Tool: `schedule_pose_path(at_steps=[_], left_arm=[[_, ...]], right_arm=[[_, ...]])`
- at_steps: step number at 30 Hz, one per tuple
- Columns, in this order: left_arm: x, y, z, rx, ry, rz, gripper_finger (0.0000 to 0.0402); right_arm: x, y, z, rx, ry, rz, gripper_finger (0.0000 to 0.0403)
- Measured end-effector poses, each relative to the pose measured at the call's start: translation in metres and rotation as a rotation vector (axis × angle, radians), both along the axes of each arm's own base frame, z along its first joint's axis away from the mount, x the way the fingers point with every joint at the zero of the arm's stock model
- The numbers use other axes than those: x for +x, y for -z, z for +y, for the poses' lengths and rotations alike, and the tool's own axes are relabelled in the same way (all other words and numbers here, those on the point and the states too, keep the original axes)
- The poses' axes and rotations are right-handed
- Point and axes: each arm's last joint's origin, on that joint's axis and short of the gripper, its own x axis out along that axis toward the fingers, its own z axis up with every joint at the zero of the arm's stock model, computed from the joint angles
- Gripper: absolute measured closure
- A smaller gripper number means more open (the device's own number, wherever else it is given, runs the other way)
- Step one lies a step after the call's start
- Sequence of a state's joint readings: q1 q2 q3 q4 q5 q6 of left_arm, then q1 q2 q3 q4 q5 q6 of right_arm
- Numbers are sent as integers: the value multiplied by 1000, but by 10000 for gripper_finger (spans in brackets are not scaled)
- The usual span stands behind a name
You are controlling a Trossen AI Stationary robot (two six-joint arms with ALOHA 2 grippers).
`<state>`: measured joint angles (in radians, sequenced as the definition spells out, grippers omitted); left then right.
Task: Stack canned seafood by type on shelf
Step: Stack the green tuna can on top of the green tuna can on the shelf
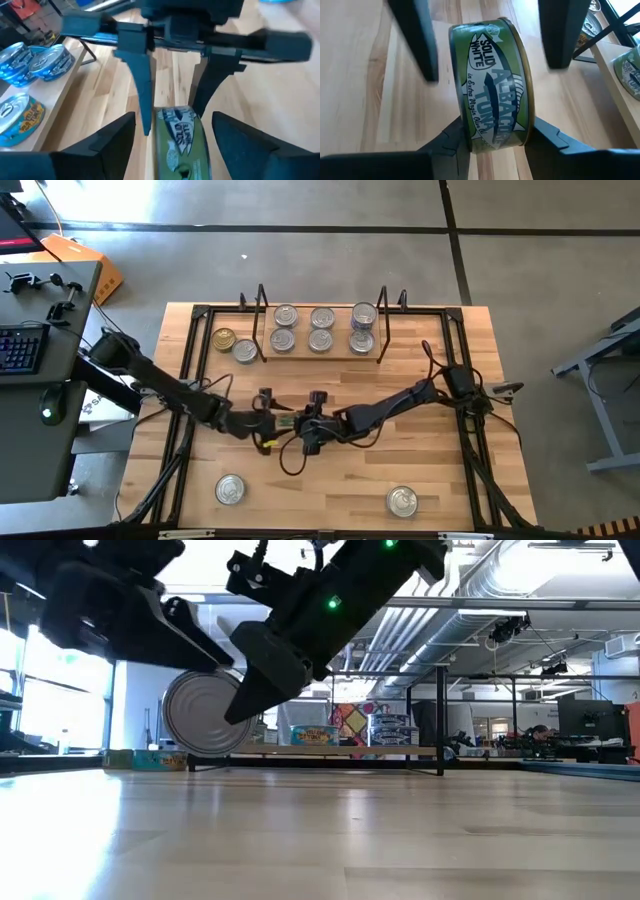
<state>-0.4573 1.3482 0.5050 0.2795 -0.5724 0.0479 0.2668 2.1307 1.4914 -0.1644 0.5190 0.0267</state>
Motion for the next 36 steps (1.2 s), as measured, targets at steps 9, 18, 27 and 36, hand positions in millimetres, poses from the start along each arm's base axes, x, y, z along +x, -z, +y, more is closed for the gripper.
schedule_pose_path(at_steps=[9, 18, 27, 36], left_arm=[[13, 12, -3, 69, -3, 135, 180], [10, 18, -1, -24, -93, 171, 286], [-7, 19, 2, -62, -127, -28, 286], [-36, 13, 14, -322, 118, -494, 286]], right_arm=[[1, -1, 1, 9, -6, -10, 274], [-6, 4, 5, 11, 55, 35, 214], [-34, 15, 28, -143, 202, 104, 221], [-60, 63, 44, 51, 75, -230, 222]])
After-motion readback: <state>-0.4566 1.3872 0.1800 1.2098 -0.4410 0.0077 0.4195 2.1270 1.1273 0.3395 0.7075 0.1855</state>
